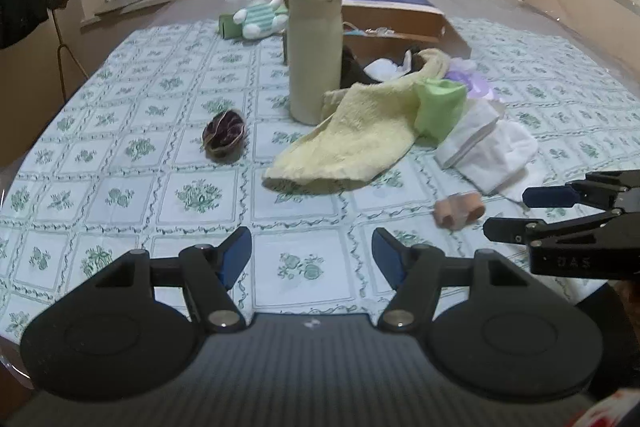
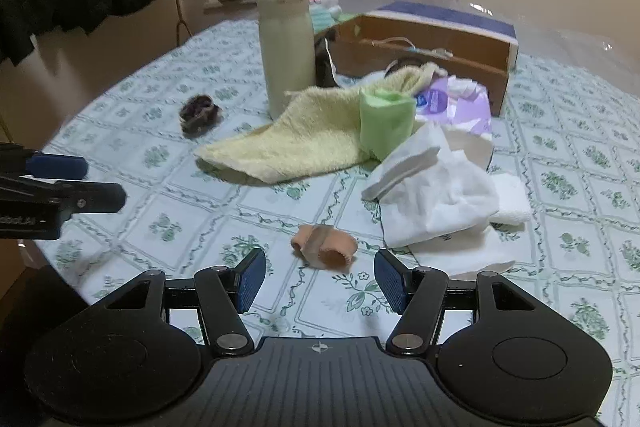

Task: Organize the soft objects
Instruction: 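Grasp the tan finger cot with the right gripper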

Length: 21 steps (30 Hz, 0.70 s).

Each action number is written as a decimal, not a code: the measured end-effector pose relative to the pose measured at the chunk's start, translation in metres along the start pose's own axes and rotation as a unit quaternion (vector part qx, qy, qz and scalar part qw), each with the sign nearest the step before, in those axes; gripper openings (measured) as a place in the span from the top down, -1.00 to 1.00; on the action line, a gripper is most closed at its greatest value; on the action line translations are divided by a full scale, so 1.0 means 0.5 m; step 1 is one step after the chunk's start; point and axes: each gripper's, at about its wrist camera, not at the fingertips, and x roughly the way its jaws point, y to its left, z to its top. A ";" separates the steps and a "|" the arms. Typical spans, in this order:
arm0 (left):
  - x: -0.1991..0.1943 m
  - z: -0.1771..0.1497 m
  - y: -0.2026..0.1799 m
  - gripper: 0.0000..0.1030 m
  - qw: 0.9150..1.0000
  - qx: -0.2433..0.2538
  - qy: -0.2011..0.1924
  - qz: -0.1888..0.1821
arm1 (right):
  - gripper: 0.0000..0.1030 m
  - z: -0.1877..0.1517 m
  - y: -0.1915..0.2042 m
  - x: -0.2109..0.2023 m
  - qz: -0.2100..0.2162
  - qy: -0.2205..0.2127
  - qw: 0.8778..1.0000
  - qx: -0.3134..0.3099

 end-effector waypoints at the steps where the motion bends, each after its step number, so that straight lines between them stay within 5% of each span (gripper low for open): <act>1: 0.006 -0.001 0.003 -0.25 1.000 -0.002 0.002 0.000 | -0.19 0.000 0.000 0.011 -0.004 0.004 1.000 0.002; 14: 0.065 -0.004 0.043 -0.25 1.000 -0.012 0.014 0.014 | -0.17 0.003 0.020 0.102 -0.056 0.022 0.998 0.021; 21: 0.097 0.002 0.072 -0.25 1.000 -0.006 0.012 0.017 | 0.32 0.001 0.032 0.138 -0.081 0.027 0.996 0.017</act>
